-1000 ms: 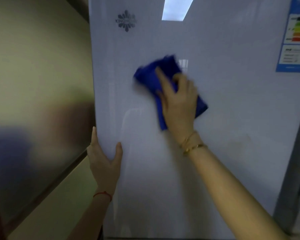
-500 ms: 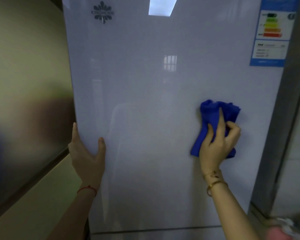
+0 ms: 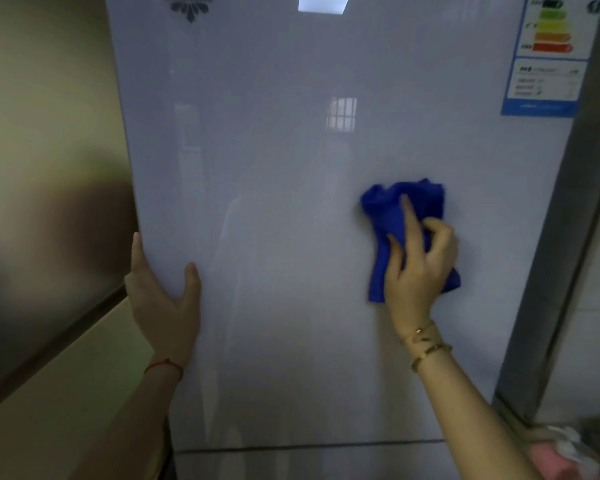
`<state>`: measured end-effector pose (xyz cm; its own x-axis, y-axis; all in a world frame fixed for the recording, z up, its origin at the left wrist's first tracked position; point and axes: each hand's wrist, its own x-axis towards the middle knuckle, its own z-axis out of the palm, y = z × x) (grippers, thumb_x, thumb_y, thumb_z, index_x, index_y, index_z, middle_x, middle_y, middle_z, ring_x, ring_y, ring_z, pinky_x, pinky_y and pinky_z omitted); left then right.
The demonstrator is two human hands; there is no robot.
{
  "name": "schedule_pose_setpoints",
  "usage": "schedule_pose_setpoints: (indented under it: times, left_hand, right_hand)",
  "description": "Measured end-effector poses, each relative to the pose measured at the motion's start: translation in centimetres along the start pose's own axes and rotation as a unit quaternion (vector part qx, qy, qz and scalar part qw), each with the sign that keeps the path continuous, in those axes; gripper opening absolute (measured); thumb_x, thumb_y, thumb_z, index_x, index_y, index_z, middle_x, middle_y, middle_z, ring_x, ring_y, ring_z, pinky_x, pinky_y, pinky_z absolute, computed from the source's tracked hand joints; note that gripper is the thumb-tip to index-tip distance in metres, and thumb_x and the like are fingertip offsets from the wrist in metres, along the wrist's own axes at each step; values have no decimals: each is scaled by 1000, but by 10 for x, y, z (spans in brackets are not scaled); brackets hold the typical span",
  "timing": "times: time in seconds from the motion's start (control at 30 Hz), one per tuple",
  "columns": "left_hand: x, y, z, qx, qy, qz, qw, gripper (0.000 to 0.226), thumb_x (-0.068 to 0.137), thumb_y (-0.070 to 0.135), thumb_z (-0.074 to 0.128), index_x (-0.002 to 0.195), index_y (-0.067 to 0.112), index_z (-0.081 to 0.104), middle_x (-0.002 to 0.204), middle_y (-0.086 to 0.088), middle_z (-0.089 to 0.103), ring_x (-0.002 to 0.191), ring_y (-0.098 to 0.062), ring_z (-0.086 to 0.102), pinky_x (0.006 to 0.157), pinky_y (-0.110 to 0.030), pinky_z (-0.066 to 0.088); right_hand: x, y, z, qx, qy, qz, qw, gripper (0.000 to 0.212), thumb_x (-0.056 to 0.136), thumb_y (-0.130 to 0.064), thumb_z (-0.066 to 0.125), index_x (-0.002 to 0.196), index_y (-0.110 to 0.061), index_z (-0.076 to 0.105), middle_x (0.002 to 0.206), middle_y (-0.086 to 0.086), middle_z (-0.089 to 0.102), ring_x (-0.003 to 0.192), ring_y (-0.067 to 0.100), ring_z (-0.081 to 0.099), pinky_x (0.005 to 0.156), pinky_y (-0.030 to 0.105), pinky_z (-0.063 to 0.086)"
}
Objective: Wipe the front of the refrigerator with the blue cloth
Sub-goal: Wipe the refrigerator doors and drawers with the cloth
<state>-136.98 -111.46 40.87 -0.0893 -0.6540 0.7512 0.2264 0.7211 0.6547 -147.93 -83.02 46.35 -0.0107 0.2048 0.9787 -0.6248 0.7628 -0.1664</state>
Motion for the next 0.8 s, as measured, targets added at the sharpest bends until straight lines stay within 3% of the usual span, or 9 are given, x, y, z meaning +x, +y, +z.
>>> schedule_pose_setpoints:
  times: [0.07,0.17,0.3,0.37,0.43,0.5,0.63,0.73,0.8]
  left_hand:
    - [0,-1,1,6,3,0,1000,77,88,40,58,154,24,22,128,-16,50,116,-26,49,95,-30,38]
    - [0,-1,1,5,5,5,1000,78,88,42,58,154,23,22,131,-15,50,119,-26,48,97,-30,38]
    - [2,-4,3,8,5,13,1000,78,87,44,56,154,21,23,132,-15,50,120,-27,47,99,-32,38]
    - [2,-4,2,12,6,12,1000,78,87,43,55,154,21,22,131,-16,50,119,-29,47,98,-34,38]
    - [1,-4,2,10,7,11,1000,78,87,43,55,154,21,22,129,-16,51,118,-28,47,97,-33,38]
    - [1,-3,2,6,8,11,1000,78,87,43,56,154,22,22,129,-15,50,118,-26,47,97,-30,38]
    - [0,-3,2,-5,3,16,1000,78,88,35,60,154,19,23,131,-16,49,117,-21,45,94,-14,30]
    - [0,-3,1,-9,1,23,1000,76,89,34,60,154,16,24,130,-17,49,116,-21,45,94,-13,29]
    - [0,-4,1,-11,-1,19,1000,76,90,34,61,154,17,23,128,-15,49,115,-21,47,94,-14,32]
  right_hand:
    - [-50,-11,-2,-16,-70,-106,992,65,89,-4,62,144,-29,38,109,10,44,87,29,47,81,40,41]
    - [-96,8,-18,-40,-117,-185,975,62,87,1,60,140,-27,43,107,8,44,81,29,49,78,41,44]
    - [-24,30,-21,9,-22,40,999,43,95,-12,48,138,-20,48,108,13,44,97,29,45,89,38,40]
    - [25,18,-8,19,33,92,995,40,98,-19,48,138,-19,49,107,17,49,98,26,45,88,38,41]
    - [35,-5,6,9,30,43,999,42,96,-17,53,137,-19,49,107,15,49,96,26,45,84,38,41]
    - [2,-26,12,4,-13,-63,998,49,92,-7,58,138,-20,48,109,10,45,90,28,46,80,40,41]
    - [-117,-28,-3,-9,-129,-301,945,61,85,-9,70,139,-26,47,107,7,48,76,23,45,64,35,44]
    - [-124,-12,-13,-4,-150,-301,942,71,84,-10,71,144,-28,38,105,6,47,76,22,44,62,35,44]
    - [-86,-19,-7,15,-95,-202,975,67,88,-4,65,145,-28,37,105,7,44,79,26,46,70,38,43]
